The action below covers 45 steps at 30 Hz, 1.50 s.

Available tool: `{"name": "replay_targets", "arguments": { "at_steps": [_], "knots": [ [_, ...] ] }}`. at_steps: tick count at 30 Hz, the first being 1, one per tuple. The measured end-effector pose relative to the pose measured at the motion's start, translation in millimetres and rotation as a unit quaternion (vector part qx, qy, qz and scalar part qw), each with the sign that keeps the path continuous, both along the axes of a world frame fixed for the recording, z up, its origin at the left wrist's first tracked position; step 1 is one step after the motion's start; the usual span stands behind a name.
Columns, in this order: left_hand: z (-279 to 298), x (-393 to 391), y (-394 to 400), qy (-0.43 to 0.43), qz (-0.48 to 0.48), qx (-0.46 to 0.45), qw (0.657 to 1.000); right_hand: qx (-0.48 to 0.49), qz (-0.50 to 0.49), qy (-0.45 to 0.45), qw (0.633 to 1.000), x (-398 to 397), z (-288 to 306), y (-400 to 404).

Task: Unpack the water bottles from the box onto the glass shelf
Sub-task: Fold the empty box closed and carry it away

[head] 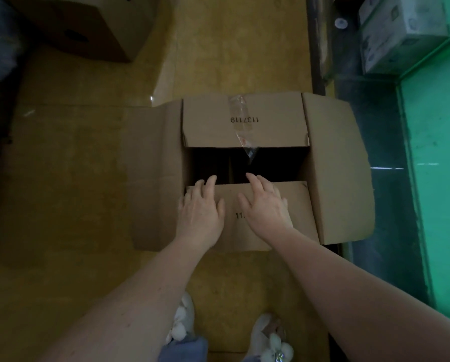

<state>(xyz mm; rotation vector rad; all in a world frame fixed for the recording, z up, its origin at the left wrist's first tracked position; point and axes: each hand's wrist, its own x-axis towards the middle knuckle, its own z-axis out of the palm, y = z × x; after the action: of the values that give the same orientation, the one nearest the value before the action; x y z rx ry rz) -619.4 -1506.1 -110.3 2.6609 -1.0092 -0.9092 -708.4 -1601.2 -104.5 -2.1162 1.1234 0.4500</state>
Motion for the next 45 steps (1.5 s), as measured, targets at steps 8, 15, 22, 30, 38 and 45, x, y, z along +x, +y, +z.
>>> {"name": "replay_targets", "arguments": {
  "at_steps": [8,15,22,30,38,45],
  "knots": [
    [3.6,54.6,33.8,0.006,0.077,0.002,0.997,0.017,0.026,0.006,1.000,55.4,2.6,31.5],
    [-28.5,113.9,59.2,0.009,0.150,0.027,0.988,0.024,0.087,-0.009,0.996,125.7,-21.1,68.4],
    [-78.6,164.3,71.1,0.082,0.277,0.023,0.957,-0.028,0.183,-0.006,0.983,184.0,-54.1,86.8],
    [-87.6,171.0,62.3,0.200,0.404,-0.060,0.890,-0.055,0.212,0.001,0.976,196.0,-64.9,90.8],
    [18.8,148.1,59.1,0.067,0.338,-0.105,0.933,0.068,0.078,-0.088,0.991,176.2,7.3,80.2],
    [76.6,91.8,4.3,0.099,0.139,-0.125,0.977,0.141,-0.070,-0.100,0.982,126.3,66.1,22.9]
  ]
}}
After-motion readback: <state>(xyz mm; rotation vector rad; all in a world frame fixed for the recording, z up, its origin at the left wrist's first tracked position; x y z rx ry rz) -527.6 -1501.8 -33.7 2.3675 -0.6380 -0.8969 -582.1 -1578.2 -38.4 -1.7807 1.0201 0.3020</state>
